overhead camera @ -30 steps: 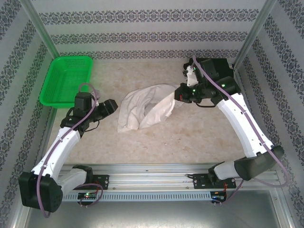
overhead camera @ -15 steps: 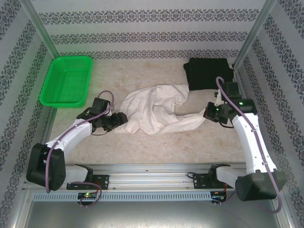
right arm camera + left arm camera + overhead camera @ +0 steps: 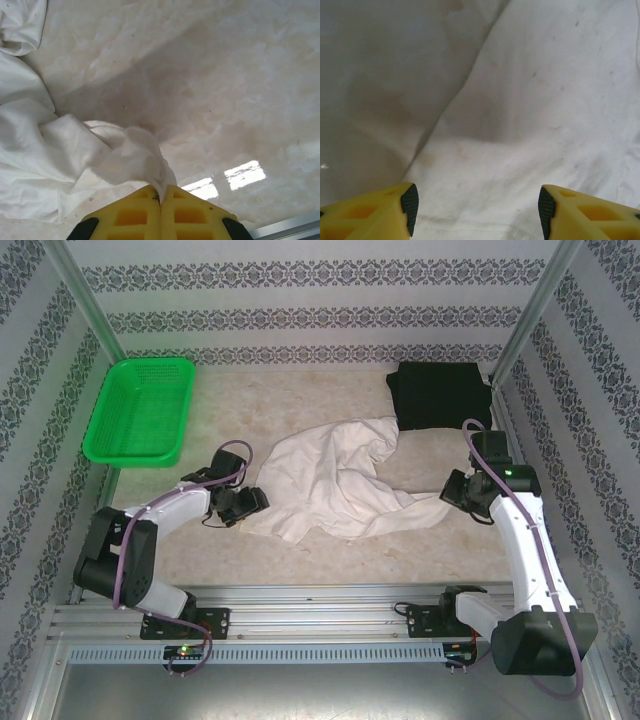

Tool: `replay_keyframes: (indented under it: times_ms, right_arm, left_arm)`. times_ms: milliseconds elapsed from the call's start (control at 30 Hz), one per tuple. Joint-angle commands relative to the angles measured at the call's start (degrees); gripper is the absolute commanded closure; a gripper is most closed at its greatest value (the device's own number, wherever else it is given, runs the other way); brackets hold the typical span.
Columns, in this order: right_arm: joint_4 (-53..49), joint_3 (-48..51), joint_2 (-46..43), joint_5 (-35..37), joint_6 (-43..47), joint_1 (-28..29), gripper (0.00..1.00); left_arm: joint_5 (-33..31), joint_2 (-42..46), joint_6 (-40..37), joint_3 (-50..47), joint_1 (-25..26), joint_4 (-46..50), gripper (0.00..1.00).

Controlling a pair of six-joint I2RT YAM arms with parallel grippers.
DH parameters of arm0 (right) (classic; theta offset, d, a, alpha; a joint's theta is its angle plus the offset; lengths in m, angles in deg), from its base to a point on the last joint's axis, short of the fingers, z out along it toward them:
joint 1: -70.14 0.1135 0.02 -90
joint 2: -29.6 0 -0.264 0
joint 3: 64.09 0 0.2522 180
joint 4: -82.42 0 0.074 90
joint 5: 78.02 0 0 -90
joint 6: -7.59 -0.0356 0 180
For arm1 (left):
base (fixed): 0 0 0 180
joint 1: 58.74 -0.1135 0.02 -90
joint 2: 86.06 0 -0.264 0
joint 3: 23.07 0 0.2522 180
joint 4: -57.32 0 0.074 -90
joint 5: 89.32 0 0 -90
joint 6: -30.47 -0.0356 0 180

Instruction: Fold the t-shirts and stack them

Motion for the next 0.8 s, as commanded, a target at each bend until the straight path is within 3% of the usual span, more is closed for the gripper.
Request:
replay_keyframes:
  times_ms: [0, 267, 567, 667, 767]
  right_arm:
    - [1.4, -0.5, 0.5, 0.7, -0.6, -0.6, 1.0]
    - [2.4, 1.5, 0.1, 0.2, 0.4, -1.3, 1.0]
    - [3.7, 4.3, 0.8, -0.4, 0.8, -2.4, 1.0]
    - [3.9, 6.3, 0.8, -0.1, 0.8, -3.5, 1.0]
    - [5.5, 9.8, 0.3, -0.2, 0.2, -4.8, 1.0]
  left_arm:
    - [-5.1, 5.1, -0.2, 1.8, 0.6, 8.4, 0.33]
    - [-4.9, 0.9, -1.0, 2.6, 0.8, 12.2, 0.34]
    - [-4.7, -4.4, -1.4, 2.3, 1.7, 10.9, 0.43]
    - [-3.6, -5.4, -1.0, 1.8, 1.8, 9.6, 0.53]
    - [-1.0, -6.5, -0.3, 0.6, 1.9, 6.4, 0.78]
